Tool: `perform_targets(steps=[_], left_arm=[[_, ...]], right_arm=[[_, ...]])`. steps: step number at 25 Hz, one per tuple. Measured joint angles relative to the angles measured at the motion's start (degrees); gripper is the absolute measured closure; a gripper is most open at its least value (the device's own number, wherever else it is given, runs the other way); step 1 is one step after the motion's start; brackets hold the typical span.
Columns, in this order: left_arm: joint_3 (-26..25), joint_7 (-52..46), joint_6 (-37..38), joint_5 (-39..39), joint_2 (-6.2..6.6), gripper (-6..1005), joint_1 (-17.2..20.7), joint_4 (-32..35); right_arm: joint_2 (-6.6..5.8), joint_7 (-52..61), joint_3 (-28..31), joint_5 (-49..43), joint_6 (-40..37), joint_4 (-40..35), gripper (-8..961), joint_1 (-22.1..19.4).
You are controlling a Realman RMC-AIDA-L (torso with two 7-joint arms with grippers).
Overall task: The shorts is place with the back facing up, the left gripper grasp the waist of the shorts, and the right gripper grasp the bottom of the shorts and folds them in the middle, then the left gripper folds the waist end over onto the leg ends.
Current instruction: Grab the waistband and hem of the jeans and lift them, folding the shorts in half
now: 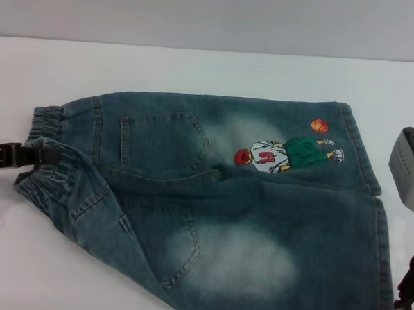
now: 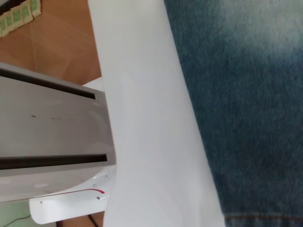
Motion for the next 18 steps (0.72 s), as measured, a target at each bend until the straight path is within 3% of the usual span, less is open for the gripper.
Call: perform_targets(steps=[18], left_arm=[[0.03,0.19,0.0,0.0,-0.35,944,0.06,-0.05]], right_arm=[[0.87,-0.58,-0.41,0.19,-0.1,-1.37,394,1.51]])
